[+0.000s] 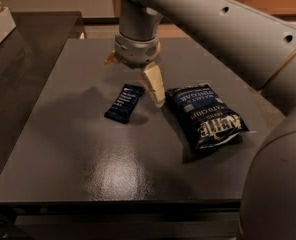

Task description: Pick rxbar blueberry

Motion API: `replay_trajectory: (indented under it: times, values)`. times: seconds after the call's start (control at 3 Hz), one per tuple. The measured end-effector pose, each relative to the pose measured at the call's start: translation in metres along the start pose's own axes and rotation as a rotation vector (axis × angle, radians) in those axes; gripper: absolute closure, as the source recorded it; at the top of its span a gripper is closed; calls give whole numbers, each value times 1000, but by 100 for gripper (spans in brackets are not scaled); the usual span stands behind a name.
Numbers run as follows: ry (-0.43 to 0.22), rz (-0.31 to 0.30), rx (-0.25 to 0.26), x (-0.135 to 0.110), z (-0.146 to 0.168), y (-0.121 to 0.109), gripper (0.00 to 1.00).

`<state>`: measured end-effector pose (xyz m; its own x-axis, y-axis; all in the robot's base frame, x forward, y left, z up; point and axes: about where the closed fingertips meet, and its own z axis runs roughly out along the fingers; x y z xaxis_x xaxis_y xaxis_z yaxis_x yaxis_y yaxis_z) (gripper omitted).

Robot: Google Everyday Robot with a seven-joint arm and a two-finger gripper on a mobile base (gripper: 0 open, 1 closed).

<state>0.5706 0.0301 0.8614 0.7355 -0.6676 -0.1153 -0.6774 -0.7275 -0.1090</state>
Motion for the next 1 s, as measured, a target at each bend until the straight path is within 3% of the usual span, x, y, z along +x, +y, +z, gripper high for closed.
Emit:
replay_trajectory:
  times: [1.0]
  values:
    - [55,-81,-97,2,38,-7,0]
